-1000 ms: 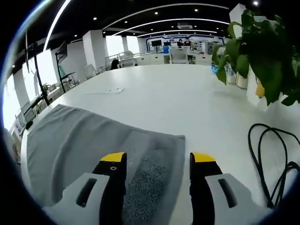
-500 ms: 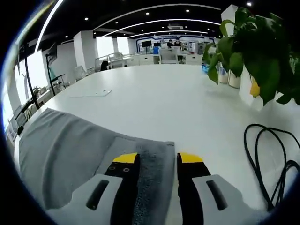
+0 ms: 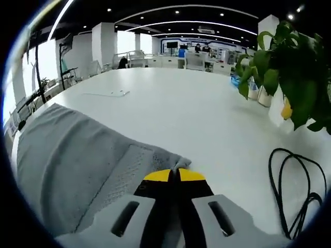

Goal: Fold the towel on the table until its edges align and the towel forms a compact rectangular stack.

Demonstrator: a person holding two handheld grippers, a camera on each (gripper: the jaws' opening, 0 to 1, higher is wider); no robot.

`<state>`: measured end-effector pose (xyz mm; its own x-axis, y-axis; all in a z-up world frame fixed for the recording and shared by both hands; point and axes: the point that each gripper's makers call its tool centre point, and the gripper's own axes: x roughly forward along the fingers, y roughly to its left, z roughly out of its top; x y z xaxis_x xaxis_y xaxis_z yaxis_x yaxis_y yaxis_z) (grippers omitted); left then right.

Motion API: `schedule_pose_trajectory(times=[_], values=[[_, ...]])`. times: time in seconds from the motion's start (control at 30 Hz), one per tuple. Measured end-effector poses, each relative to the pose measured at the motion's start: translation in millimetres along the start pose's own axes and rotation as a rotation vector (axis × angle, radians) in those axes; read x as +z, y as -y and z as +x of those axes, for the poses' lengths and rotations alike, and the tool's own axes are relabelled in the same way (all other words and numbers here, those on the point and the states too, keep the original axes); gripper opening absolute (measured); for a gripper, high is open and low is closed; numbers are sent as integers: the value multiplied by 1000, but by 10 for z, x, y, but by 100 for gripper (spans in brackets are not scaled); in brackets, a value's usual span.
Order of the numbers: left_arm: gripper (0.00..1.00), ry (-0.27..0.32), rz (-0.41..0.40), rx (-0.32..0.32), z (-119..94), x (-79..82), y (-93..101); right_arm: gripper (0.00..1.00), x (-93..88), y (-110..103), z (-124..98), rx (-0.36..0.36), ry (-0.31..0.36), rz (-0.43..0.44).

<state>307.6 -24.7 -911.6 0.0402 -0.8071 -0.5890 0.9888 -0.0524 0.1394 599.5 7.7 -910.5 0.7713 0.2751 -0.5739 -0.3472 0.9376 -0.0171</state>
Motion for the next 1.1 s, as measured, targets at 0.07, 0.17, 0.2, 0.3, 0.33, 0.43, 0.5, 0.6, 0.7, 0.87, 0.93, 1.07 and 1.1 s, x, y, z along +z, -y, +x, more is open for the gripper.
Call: schedule_pose_trajectory(times=[0.07, 0.17, 0.2, 0.3, 0.33, 0.43, 0.5, 0.6, 0.7, 0.87, 0.93, 1.07, 1.1], values=[[5, 4, -25, 12, 2, -1, -2, 1, 11, -6, -15, 1, 3, 4], [5, 7, -23, 13, 2, -1, -5, 1, 66, 5, -55, 1, 22, 27], [5, 10, -28, 9, 1, -3, -10, 1, 99, 4, -74, 5, 31, 40], [5, 16, -54, 10, 5, -2, -17, 1, 168, -17, -123, 16, 49, 42], [5, 35, -116, 4, 5, 3, -12, 1, 179, -29, -137, 20, 51, 40], [4, 30, -97, -7, 0, 1, -32, 1, 224, -45, -192, 20, 55, 4], [4, 34, -113, -11, -16, 4, -24, 1, 288, -46, -243, 19, 70, 5], [2, 21, -131, 1, -58, 15, -37, 1, 386, -64, -303, 24, 92, 1], [2, 32, -155, 23, -128, 69, -52, 1, 487, -89, -350, 30, 113, -5], [2, 49, -158, 46, -225, 158, -71, 1, 584, -139, -412, 48, 128, 1], [1, 58, -167, 55, -278, 192, -87, 1, 604, -151, -440, 46, 127, -5], [2, 74, -187, 76, -412, 258, -128, 1, 709, -218, -527, 69, 145, 5], [2, 76, -191, 79, -439, 261, -135, 1, 736, -238, -549, 74, 150, 2]])
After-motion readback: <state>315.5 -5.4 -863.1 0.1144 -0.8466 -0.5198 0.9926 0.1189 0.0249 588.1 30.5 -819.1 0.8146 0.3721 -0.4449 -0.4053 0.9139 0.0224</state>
